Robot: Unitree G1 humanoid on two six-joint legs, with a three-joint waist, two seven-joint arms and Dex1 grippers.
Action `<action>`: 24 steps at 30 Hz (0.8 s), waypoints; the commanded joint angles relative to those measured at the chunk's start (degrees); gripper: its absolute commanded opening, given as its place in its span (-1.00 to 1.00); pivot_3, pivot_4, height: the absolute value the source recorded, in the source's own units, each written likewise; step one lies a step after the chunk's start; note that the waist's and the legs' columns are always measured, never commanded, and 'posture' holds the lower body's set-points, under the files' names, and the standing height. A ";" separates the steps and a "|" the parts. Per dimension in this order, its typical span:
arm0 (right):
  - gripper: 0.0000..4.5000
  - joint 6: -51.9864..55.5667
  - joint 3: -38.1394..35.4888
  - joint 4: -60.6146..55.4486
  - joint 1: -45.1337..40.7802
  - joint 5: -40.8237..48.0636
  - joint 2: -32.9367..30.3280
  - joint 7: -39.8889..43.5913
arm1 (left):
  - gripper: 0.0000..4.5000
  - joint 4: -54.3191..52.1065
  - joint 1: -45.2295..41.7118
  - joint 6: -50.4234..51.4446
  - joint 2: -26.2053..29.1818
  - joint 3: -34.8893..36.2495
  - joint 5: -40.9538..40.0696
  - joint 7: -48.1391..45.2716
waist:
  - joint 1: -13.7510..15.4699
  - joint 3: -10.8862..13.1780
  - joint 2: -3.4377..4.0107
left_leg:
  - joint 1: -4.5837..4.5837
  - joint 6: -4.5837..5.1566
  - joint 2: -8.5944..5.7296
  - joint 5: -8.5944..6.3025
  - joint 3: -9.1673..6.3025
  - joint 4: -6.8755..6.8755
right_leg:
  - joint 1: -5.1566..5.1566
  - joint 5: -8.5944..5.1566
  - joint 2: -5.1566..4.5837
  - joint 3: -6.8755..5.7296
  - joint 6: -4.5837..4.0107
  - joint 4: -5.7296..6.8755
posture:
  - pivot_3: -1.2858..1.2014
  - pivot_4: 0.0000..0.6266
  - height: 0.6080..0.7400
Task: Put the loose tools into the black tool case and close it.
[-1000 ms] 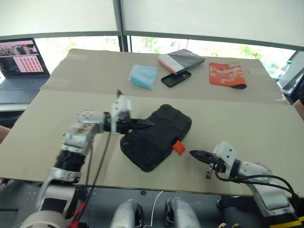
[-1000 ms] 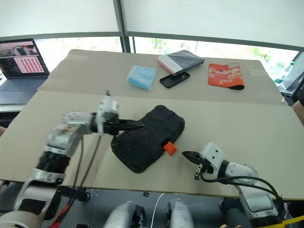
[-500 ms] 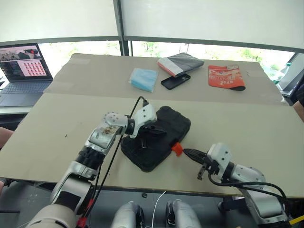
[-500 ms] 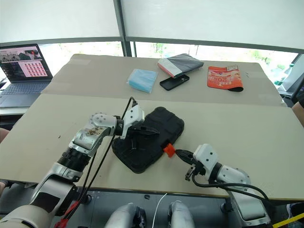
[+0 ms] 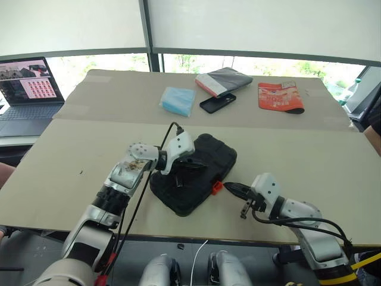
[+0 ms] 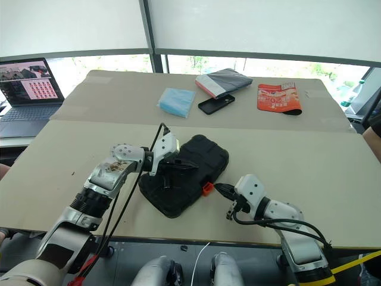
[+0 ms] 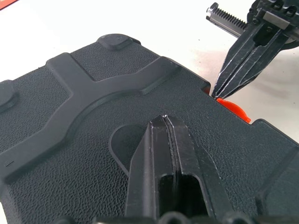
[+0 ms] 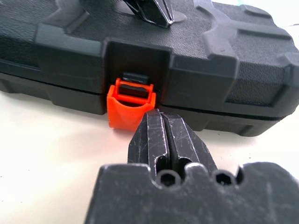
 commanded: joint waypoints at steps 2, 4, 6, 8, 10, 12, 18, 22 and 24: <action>-0.97 1.83 1.18 -0.22 -0.05 -0.14 0.27 0.08 | -1.00 2.29 2.92 3.46 1.19 -2.34 2.11 0.20 | -0.03 0.00 0.00 | 0.01 0.00 0.00 0.00 0.00 -0.01 | 0.00 -0.01 0.00 0.00 -0.01 -0.01 | 0.03 -0.52 1.00; -0.97 2.26 2.10 0.41 -0.34 -0.54 0.74 -0.23 | -1.00 2.21 2.88 3.65 1.13 -2.33 2.07 0.25 | -0.03 -0.01 0.01 | 0.01 -0.01 0.00 -0.01 0.00 -0.02 | -0.01 -0.01 0.00 0.00 -0.02 -0.01 | 0.03 -0.52 1.00; -0.97 2.52 2.75 0.92 -0.45 -0.90 1.11 -0.37 | -1.00 1.95 2.94 3.88 1.20 -2.29 2.01 0.27 | -0.03 -0.01 0.01 | 0.00 -0.01 0.00 -0.01 0.00 -0.02 | -0.01 -0.02 -0.01 0.00 -0.01 -0.01 | 0.03 -0.52 1.00; -0.97 2.46 3.19 1.24 -0.71 -0.88 1.64 -0.34 | -1.00 1.81 2.99 4.01 1.31 -2.17 1.92 0.26 | -0.02 -0.01 0.01 | 0.00 -0.01 0.00 -0.02 0.00 -0.03 | -0.01 -0.02 -0.01 -0.01 -0.01 -0.03 | 0.03 -0.52 1.00; -0.97 2.25 3.78 1.65 -1.11 -0.64 2.44 -0.11 | -1.00 1.82 3.10 3.92 1.44 -2.12 1.94 0.24 | -0.02 -0.01 0.01 | 0.00 -0.01 0.00 -0.02 0.00 -0.03 | -0.01 -0.02 -0.02 -0.01 -0.01 -0.03 | 0.03 -0.52 1.00; -0.97 1.81 4.28 2.26 -1.62 -0.37 3.55 0.14 | -1.00 1.94 3.11 3.87 1.47 -2.13 1.99 0.21 | -0.05 -0.01 0.01 | 0.00 -0.02 0.00 -0.02 -0.01 -0.04 | -0.02 -0.02 -0.02 0.00 -0.01 -0.03 | 0.03 -0.52 1.00; -0.97 -0.67 2.82 2.55 -2.91 1.37 7.74 -0.80 | -1.00 2.10 2.95 4.02 1.29 -2.08 1.95 0.24 | -0.34 -0.02 -0.02 | 0.00 -0.04 0.03 -0.02 0.00 -0.06 | -0.03 -0.02 -0.01 0.00 -0.01 -0.04 | 0.03 -0.52 1.00; -0.97 -1.17 0.53 1.28 -2.30 2.73 8.76 -0.65 | -1.00 2.00 3.15 4.20 1.38 -2.16 1.99 0.15 | -0.56 -0.02 -0.02 | 0.00 -0.09 0.03 -0.01 -0.01 -0.07 | -0.05 -0.02 -0.01 0.00 -0.01 -0.02 | 0.03 -0.52 1.00; -0.97 -1.23 -0.46 0.52 -2.10 3.65 8.96 -0.47 | -1.00 1.91 3.32 4.29 1.46 -2.20 2.00 0.03 | -0.56 -0.01 -0.02 | -0.02 -0.10 0.03 -0.01 -0.01 -0.08 | -0.06 -0.02 -0.02 -0.01 -0.01 -0.03 | 0.03 -0.52 1.00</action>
